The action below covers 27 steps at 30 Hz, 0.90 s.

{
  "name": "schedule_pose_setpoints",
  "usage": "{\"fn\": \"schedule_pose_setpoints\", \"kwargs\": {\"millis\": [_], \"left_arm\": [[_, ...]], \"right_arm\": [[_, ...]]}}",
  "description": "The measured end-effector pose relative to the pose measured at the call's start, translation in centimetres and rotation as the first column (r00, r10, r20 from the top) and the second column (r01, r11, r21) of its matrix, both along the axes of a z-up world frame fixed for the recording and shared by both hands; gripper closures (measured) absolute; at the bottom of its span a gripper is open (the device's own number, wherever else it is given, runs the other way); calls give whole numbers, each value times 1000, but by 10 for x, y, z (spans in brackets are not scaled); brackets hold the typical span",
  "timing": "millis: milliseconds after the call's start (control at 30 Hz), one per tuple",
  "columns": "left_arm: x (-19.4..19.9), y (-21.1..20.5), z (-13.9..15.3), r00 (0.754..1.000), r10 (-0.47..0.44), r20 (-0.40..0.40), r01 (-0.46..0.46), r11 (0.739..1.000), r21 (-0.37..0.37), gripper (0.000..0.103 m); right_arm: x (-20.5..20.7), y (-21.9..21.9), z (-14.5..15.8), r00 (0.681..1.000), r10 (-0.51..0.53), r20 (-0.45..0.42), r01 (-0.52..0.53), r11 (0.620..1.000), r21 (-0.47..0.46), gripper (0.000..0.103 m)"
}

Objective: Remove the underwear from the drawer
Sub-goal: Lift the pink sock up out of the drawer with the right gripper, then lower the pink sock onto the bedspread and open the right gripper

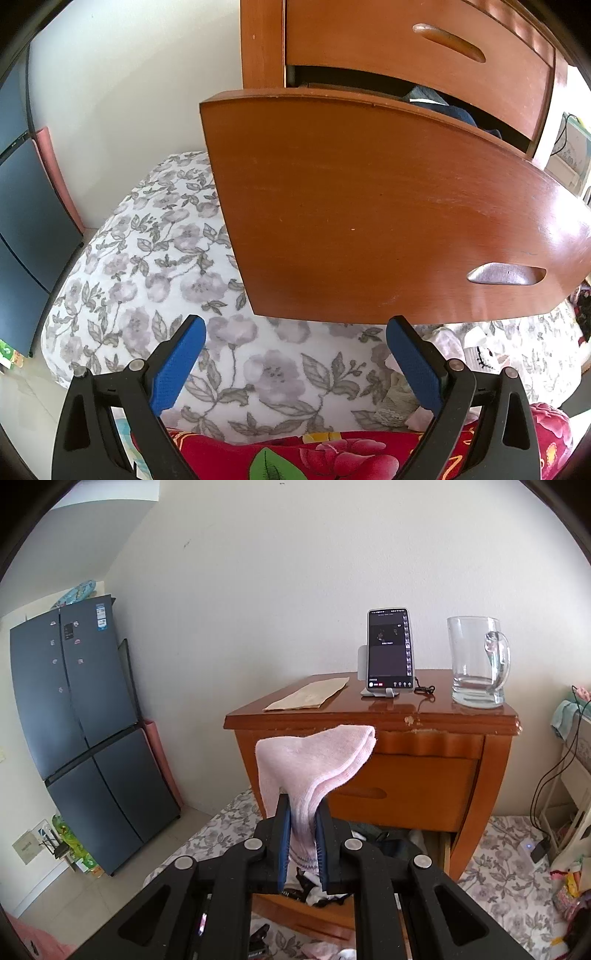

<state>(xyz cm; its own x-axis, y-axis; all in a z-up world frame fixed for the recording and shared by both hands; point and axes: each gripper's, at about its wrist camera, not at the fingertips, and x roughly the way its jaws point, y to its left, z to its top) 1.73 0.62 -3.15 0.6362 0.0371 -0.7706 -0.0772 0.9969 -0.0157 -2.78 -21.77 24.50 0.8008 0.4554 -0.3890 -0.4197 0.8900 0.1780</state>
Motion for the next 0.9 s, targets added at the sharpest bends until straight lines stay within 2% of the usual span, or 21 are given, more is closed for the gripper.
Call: {"fn": "schedule_pose_setpoints", "kwargs": {"millis": [267,567,767,900], "left_arm": [[-4,-3,3,1000,0,20,0,1000,29,5],[-8,-5,9,999,-1,50,-1,999,43,5],[-8,-6,10,999,-1,53,-1,999,46,5],[-9,-6,10,999,-2,51,-1,999,46,5]], "right_arm": [[-26,-11,-19,999,-2,-48,2,1000,-5,90],[-29,-10,-68,984,-1,-180,-1,1000,-11,90],[-24,0,-107,955,9,-296,-16,1000,-20,90],[-17,13,-147,913,28,-408,-51,998,-46,90]]}}
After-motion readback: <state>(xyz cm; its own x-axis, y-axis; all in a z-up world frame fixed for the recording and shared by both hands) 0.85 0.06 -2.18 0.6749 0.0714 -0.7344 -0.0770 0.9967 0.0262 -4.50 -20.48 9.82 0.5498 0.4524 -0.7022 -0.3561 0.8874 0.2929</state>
